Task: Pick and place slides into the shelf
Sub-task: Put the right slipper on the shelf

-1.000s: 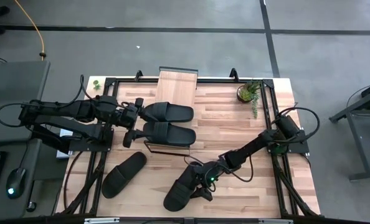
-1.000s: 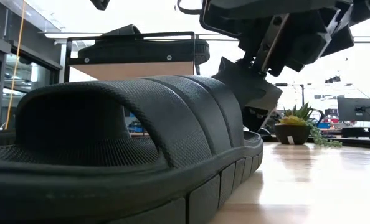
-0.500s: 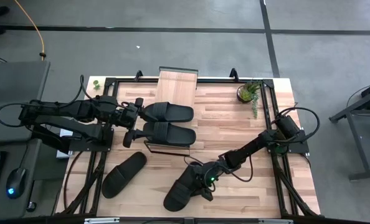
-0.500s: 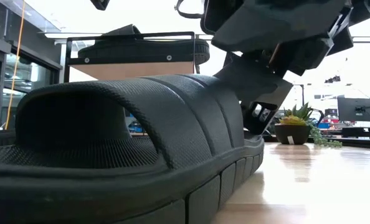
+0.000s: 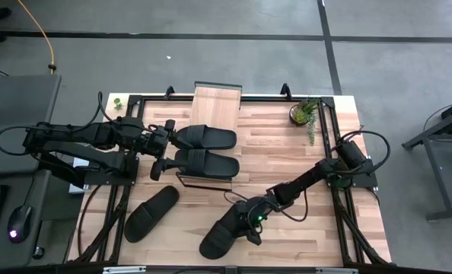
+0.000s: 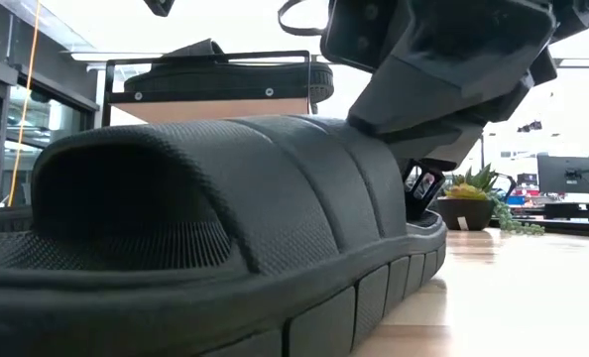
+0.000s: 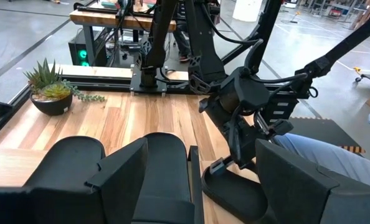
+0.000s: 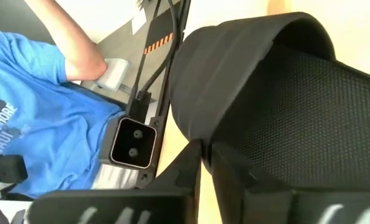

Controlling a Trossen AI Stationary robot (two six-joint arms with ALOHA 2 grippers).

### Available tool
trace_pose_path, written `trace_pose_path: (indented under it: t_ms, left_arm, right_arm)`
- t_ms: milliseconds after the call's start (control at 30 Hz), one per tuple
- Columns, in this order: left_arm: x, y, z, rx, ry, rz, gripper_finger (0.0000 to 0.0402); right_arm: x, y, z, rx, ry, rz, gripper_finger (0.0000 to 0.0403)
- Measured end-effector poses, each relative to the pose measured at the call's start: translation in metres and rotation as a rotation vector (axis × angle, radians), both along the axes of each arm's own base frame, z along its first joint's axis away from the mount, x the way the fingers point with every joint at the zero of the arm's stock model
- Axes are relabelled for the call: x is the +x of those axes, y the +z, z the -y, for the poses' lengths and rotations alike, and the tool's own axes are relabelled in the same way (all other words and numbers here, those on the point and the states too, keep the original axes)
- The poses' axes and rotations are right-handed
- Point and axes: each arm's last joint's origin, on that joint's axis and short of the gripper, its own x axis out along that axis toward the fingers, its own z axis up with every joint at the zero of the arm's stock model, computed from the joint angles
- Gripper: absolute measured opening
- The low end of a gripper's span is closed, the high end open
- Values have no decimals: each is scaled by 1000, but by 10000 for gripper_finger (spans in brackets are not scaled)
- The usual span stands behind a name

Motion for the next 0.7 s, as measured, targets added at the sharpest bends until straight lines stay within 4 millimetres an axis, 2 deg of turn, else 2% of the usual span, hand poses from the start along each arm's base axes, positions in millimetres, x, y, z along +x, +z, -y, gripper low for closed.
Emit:
trace_pose_path:
  t_ms: [100, 700]
  left_arm:
    - [0, 0, 0, 0, 0, 0, 280]
    - [0, 0, 0, 0, 0, 0, 280]
  right_arm:
    - [1, 0, 3, -2, -2, -11, 4]
    - [5, 2, 12, -55, -4, 46, 0]
